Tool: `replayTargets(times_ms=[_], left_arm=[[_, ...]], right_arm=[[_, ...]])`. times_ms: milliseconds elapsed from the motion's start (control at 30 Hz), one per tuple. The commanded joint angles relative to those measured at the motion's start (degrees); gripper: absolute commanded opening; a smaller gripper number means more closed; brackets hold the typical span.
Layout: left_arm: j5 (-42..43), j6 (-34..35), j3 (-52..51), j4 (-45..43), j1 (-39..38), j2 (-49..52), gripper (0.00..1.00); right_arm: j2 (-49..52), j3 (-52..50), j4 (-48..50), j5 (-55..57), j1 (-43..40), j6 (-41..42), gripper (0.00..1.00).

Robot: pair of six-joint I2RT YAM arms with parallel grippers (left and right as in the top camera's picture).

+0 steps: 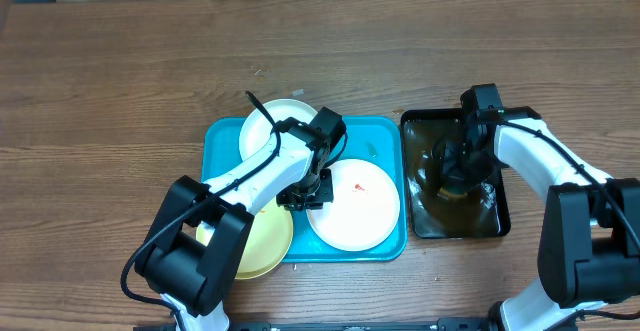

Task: Clean dirty plates on tray and stack at the side
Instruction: 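Grasp the green-yellow sponge with the right gripper and lift it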

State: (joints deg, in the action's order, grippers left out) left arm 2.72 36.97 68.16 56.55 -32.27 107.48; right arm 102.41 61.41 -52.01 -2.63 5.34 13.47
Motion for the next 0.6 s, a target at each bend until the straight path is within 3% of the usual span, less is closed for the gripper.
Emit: replayTargets(times_ms=[0, 100, 300, 567], left_arm=[[-0.79, 0.35, -0.31, -0.04, -0.11, 0.52, 0.19], [-0.79, 0.35, -0.31, -0.07, -0.11, 0.52, 0.19], [-0.79, 0.37, -0.31, -0.07, -0.11, 0.52, 0.04], [-0.79, 0.35, -0.31, -0.09, -0.11, 0.52, 0.05]], right_arm=[[-0.17, 4.50, -2.29, -0.42, 0.17, -0.15, 0.04], [-0.17, 6.97, -5.33, -0.37, 0.22, -0.15, 0.04], [-0.17, 8.33, -7.91, 1.07, 0.22, -0.13, 0.04], [-0.17, 8.33, -8.02, 1.05, 0.22, 0.04, 0.04]])
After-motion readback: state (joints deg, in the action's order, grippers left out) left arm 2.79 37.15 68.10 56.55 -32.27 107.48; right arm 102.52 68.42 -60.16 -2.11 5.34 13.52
